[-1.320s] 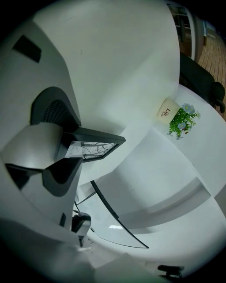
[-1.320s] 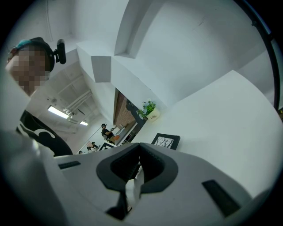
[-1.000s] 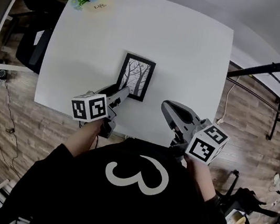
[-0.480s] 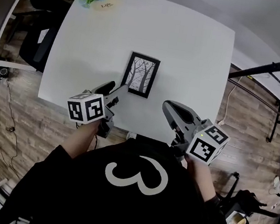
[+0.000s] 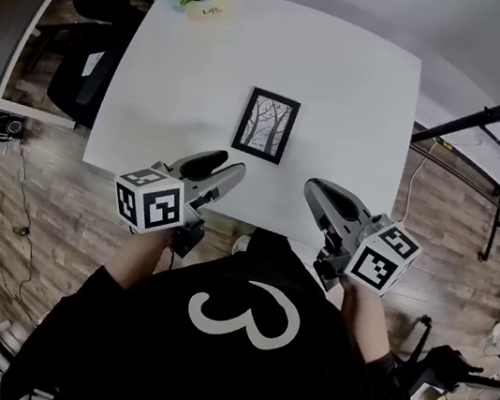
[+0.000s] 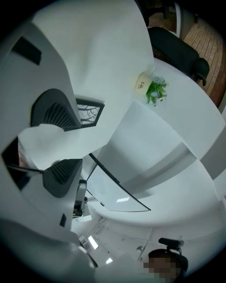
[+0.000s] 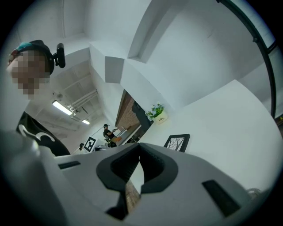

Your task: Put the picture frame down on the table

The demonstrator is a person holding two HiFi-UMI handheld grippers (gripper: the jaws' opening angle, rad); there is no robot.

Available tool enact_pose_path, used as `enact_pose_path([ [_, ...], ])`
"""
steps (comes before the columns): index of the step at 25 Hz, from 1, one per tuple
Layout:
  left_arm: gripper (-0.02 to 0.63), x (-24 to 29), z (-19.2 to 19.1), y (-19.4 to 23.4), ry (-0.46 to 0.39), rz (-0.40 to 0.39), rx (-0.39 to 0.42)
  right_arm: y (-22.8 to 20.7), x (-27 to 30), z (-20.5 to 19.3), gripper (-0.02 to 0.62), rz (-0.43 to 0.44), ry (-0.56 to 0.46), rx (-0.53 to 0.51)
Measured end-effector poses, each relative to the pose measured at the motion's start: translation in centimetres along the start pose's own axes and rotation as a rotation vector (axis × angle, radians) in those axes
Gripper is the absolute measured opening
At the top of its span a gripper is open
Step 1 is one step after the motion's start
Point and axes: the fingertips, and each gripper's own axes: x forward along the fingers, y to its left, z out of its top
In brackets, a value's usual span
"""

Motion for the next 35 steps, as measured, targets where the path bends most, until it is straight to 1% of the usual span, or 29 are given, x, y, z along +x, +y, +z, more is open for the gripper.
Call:
enact_pose_path([
  [4,0.164,-1.8,-0.3,-3.5,0.014,-0.096,0.069,1.7,-0.9,0.3,0.023,-0.007,-0.029,-0.052],
  [6,0.131,-2.8,-0.3,-5.3,0.001,-0.144,0.089,2.8,-1.2,0.2,0.023,-0.009,-0.036,-0.085],
  [8,0.073,-3.9,-0.3,-7.0,-0.017,-0.19,0.107,4.0,-1.5,-0.1,0.023,-0.002,-0.043,-0.105],
  [13,0.037,-5.7,-0.3,-9.7,-0.037,-0.253,0.161,6.6,-1.9,-1.4,0.023,0.028,-0.037,-0.143],
  [16,0.022,-6.3,-0.5,-10.6,-0.041,-0.291,0.173,7.5,-2.1,-1.8,0.023,0.021,-0.044,-0.157],
  [21,0.02,-6.7,-0.5,-11.5,-0.043,-0.311,0.201,8.8,-2.5,-2.5,0.023,0.016,-0.034,-0.189],
  [23,0.02,-6.8,-0.5,-11.8,-0.042,-0.315,0.209,8.9,-2.7,-2.5,0.023,0.011,-0.037,-0.186],
  [28,0.021,-6.9,-0.6,-12.0,-0.048,-0.322,0.196,9.0,-3.0,-2.4,0.023,0.006,-0.035,-0.182],
  [35,0.021,-7.3,-0.5,-11.8,-0.047,-0.313,0.213,9.4,-2.3,-2.1,0.023,0.013,-0.027,-0.191],
])
